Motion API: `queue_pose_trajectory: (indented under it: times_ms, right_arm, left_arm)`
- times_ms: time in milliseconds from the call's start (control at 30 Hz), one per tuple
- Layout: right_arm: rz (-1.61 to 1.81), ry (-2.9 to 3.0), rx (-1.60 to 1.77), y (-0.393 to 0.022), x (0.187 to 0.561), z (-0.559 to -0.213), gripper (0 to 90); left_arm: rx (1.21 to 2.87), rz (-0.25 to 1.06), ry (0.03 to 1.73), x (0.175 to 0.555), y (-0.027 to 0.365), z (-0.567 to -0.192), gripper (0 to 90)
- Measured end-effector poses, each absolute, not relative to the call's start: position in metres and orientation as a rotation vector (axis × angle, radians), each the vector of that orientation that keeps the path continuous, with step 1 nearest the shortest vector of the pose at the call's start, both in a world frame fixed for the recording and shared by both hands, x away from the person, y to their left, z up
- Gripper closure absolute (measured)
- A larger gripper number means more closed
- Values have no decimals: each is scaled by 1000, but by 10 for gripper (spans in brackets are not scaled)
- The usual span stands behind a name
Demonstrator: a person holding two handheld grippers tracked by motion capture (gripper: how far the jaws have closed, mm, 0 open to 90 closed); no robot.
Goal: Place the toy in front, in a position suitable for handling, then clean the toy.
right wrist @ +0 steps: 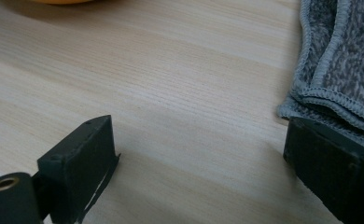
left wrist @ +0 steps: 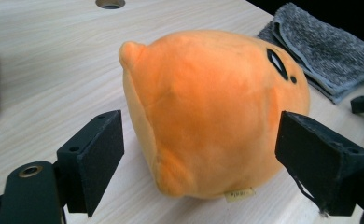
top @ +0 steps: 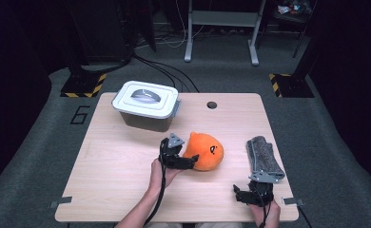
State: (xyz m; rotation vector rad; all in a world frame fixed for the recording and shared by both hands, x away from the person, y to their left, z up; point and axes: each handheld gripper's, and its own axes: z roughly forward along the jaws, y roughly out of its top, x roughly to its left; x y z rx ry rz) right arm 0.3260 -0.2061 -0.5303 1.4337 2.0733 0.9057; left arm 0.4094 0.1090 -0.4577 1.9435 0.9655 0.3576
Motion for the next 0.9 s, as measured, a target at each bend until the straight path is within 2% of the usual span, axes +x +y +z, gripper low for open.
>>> queue_pose_trajectory:
  times_ms: [467, 567, 633, 800, 900]
  right_arm:
    - [905, 2074, 1444, -206, 325, -530, 83]
    - [906, 2073, 1445, -206, 325, -530, 83]
    - [906, 2073, 1445, -206, 325, -530, 83]
    - [908, 2074, 1436, -206, 326, -530, 84]
    - [906, 2077, 1431, -206, 326, -530, 84]
  left_arm:
    - [1985, 317, 894, 404, 124, -472, 226]
    - [1981, 308, 899, 405, 124, -475, 258]
    - [1987, 288, 893, 406, 124, -478, 314]
    - [1968, 255, 909, 409, 126, -482, 352]
    - [1966, 257, 913, 412, 126, -484, 418]
